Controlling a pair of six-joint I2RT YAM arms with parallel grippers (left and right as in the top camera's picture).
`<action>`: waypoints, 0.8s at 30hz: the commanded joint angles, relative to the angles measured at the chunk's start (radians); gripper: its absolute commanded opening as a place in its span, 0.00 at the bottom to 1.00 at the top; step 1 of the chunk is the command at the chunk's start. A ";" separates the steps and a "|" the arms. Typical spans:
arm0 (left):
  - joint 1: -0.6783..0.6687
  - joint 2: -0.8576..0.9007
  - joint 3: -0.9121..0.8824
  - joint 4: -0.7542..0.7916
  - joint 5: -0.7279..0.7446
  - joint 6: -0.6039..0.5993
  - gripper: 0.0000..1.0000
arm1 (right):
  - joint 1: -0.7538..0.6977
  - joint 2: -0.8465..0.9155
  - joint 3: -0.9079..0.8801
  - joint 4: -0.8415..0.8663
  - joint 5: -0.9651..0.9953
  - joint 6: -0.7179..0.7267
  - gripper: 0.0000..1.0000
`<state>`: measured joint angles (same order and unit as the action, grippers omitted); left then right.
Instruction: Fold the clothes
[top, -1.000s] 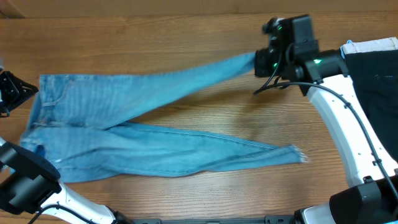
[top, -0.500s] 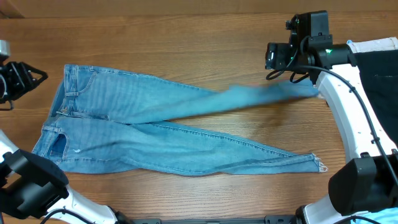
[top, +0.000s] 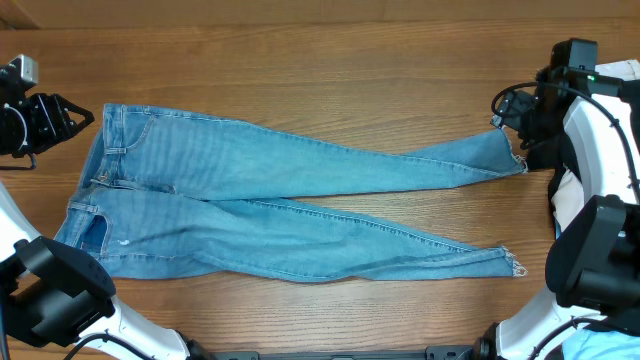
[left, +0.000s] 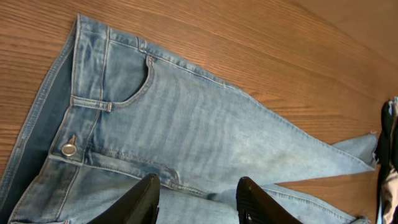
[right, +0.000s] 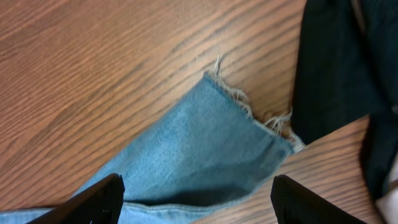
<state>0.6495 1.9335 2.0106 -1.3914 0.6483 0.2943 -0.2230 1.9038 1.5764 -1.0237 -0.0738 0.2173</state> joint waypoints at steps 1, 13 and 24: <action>-0.010 -0.033 0.024 -0.012 0.029 0.051 0.43 | 0.004 0.058 -0.005 -0.074 -0.061 0.032 0.80; -0.031 -0.074 0.024 -0.007 0.029 0.050 0.45 | 0.011 0.180 -0.006 -0.190 -0.055 0.218 0.80; -0.035 -0.074 0.023 -0.006 0.029 0.050 0.45 | 0.009 0.180 -0.129 -0.040 -0.130 0.311 0.18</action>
<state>0.6228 1.8870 2.0106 -1.3994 0.6563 0.3183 -0.2150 2.0792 1.4857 -1.0966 -0.1509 0.4927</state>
